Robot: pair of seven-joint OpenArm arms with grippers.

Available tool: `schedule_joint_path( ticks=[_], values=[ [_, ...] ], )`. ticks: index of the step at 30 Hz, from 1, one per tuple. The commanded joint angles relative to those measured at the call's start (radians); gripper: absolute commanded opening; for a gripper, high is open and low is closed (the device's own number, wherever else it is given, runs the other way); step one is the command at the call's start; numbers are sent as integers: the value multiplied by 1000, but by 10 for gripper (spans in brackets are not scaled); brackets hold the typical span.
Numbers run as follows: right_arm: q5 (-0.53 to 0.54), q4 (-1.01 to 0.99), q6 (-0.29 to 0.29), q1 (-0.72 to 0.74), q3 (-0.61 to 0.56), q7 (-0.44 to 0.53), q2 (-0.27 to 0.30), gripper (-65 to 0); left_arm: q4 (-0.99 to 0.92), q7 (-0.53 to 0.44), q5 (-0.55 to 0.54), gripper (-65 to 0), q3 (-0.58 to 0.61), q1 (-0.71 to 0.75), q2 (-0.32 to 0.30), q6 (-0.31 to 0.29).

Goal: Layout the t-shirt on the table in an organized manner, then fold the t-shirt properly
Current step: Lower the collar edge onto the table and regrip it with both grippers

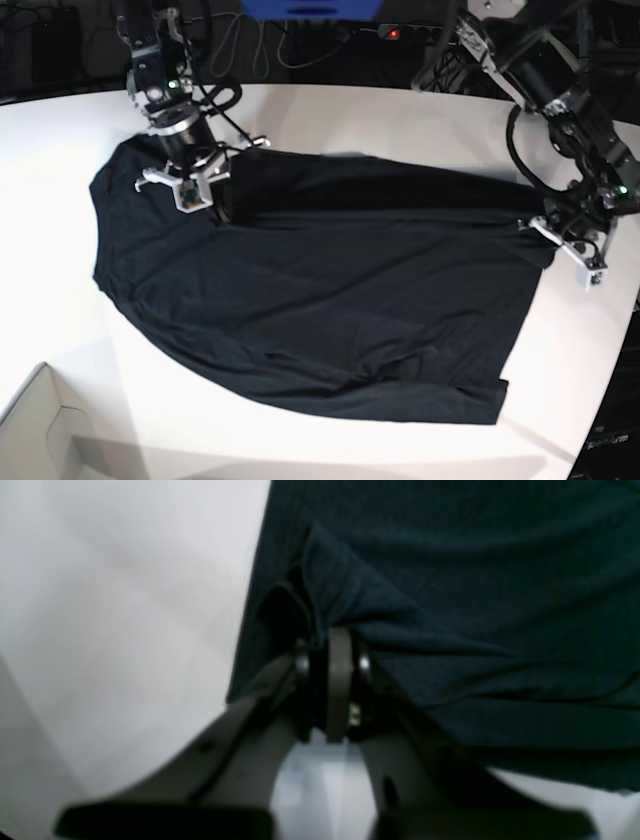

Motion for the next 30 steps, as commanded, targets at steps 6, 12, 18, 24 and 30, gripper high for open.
schedule_joint_path(
  ticks=[6,12,18,24,30],
  values=[
    [4,-26,-3,35,7,32,1,-650,-34,-25,-7,-649,2,-61,-16,2],
    [2,-33,-3,37,7,32,1,-650,-90,-119,-7,-645,2,-55,-15,2],
    [2,-29,-3,35,7,32,2,-521,-124,-140,-7,-614,2,-55,-16,2],
    [2,74,-3,-18,85,33,19,-360,-113,-128,-13,-361,-4,-55,-16,-6],
    [4,171,-3,-161,215,33,22,-332,-30,-126,-15,-180,-7,-31,-16,-7]
  ],
)
